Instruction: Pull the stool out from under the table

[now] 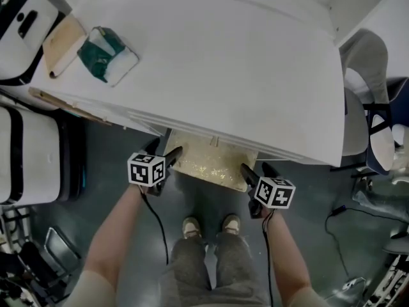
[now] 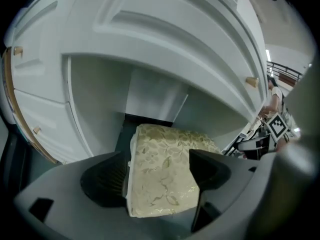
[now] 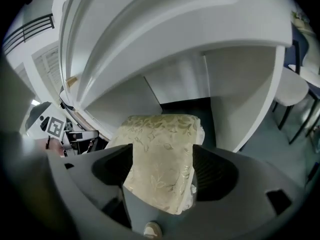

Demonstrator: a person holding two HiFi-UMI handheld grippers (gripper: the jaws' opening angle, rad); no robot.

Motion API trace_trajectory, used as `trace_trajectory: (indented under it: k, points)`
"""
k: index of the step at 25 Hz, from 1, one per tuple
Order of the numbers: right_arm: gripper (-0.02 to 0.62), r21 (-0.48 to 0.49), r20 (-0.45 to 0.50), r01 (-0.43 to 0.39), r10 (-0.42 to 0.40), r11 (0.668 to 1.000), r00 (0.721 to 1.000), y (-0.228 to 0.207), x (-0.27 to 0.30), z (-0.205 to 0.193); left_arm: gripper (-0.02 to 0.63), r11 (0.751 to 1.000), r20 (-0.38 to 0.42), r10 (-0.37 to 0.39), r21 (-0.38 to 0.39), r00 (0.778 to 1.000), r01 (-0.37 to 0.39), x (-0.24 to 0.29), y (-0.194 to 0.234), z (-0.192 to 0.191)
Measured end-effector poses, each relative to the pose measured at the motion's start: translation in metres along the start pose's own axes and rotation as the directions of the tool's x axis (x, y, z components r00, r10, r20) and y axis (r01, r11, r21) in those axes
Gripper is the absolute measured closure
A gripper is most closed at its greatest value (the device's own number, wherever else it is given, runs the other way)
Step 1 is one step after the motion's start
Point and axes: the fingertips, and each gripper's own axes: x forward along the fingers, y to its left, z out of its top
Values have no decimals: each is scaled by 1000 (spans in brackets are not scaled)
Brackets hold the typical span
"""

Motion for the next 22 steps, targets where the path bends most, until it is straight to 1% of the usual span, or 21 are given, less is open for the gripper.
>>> trace_trajectory:
  k: [4, 7, 10, 11, 13, 15, 17, 19, 22]
  points:
    - [210, 15, 32, -15, 14, 1000, 999, -7, 21, -7, 213, 998, -29, -28, -59, 999, 26, 21, 12, -14]
    - [203, 21, 27, -19, 19, 1000, 999, -13, 35, -14, 206, 996, -53, -53, -72, 997, 49, 36, 17, -20]
    - [194, 93, 40, -20, 17, 995, 999, -27, 48, -18, 186, 994, -95, -80, -83, 992, 72, 56, 17, -31]
    - [190, 115, 48, -22, 16, 993, 999, -29, 52, -17, 170, 994, -107, -83, -85, 991, 75, 61, 18, -34]
    - [183, 138, 55, -20, 13, 990, 998, -34, 58, -17, 161, 994, -122, -75, -85, 990, 65, 70, 22, -38]
    - [178, 146, 46, -11, 4, 989, 999, -40, 63, -22, 147, 993, -126, -79, -100, 989, 66, 77, 25, -41]
    - [179, 147, 31, -7, 3, 989, 1000, -43, 68, -27, 130, 988, -126, -104, -132, 987, 87, 80, 27, -43]
    - [178, 156, 26, -22, 18, 988, 999, -44, 71, -29, 113, 980, -119, -136, -161, 984, 116, 83, 28, -45]
    - [167, 186, 29, -59, 54, 981, 998, -46, 77, -32, 107, 964, -98, -193, -203, 976, 170, 88, 27, -47]
